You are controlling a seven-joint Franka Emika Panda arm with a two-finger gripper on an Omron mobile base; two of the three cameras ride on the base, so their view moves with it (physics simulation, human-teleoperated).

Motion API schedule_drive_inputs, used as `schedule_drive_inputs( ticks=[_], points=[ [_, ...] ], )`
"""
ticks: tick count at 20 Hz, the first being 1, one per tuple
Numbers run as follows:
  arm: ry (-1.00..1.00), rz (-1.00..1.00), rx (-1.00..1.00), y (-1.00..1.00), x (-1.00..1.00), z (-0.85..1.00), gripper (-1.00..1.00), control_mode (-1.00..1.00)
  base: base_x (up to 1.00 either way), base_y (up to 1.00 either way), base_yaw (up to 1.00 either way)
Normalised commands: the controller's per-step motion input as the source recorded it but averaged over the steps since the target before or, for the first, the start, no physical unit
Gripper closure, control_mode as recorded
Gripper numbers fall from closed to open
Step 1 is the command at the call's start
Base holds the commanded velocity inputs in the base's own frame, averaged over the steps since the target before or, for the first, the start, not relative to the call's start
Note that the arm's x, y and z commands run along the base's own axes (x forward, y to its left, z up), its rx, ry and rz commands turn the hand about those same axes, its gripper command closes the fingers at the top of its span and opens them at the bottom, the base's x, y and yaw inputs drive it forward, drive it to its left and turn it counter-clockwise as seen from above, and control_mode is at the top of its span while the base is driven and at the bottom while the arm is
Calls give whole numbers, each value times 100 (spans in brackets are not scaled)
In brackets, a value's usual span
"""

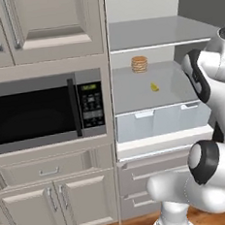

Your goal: Take the lemon wedge from the fridge and place it on the plate with fish on the dining counter.

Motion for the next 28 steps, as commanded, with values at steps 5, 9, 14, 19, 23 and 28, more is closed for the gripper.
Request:
schedule_drive_inputs(
  ticks=[5, 9, 14, 19, 23, 28],
  points=[
    [0, 0, 0, 0, 0, 0, -100, 100, 32, 38, 11],
    [4, 7, -2, 24, 0, -5, -100, -100, 4, 22, 7],
    [16, 23, -1, 35, 2, -32, -100, -100, 0, 0, 0],
    [1, 7, -1, 10, 3, -4, -100, -100, 0, 0, 0],
    [-1, 0, -7, 0, -26, -65, -100, -100, 0, 0, 0],
    [0, 0, -2, -1, -2, -44, -100, -100, 0, 0, 0]
  ],
)
